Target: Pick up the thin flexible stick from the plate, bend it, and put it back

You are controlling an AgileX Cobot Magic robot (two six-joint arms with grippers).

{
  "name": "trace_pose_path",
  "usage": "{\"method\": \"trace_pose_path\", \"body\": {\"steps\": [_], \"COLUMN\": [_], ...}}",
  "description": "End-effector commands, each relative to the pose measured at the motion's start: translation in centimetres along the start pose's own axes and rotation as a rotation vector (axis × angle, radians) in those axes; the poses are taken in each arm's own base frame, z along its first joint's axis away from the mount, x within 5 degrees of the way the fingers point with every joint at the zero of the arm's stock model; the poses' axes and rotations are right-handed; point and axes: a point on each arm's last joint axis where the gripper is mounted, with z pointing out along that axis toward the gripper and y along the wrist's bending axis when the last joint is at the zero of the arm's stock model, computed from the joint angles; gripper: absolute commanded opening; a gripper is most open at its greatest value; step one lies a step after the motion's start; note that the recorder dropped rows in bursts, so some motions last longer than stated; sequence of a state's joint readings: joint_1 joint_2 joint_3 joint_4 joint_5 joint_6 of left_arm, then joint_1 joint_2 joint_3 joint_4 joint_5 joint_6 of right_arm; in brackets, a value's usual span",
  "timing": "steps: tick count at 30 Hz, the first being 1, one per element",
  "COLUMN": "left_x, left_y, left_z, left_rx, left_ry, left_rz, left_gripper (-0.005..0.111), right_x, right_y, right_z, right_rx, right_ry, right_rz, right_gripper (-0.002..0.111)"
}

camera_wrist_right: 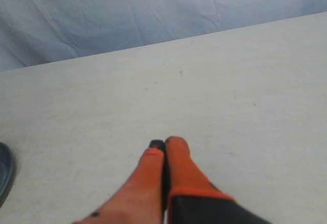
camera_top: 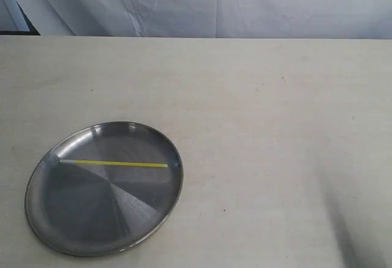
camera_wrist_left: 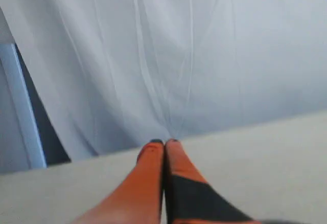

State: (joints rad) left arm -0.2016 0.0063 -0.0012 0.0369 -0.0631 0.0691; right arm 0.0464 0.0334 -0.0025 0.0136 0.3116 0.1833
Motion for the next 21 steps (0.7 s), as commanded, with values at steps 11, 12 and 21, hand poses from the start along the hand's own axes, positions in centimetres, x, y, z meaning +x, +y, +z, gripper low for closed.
{"method": "trace_pose_path", "body": {"steps": [11, 12, 21], "left_x": [-4.2, -4.8, -12.0], "left_y": [0.6, 0.7, 1.7], "left_z": [-0.7, -0.7, 5.8], "left_rx": [0.085, 0.078, -0.038], "left_ry": [-0.363, -0.328, 0.411], "left_rz": [-0.774, -0.771, -0.16], "left_gripper": [0.0, 0.0, 0.0], "right_x": [0.0, 0.0, 0.0], "right_y": [0.0, 0.0, 0.0], "right_z": [0.0, 0.0, 0.0], "right_rx": [0.005, 0.005, 0.004], "right_ry": [-0.014, -0.014, -0.013], "right_rz": [-0.002, -0.002, 0.0], "right_gripper": [-0.001, -0.001, -0.001]}}
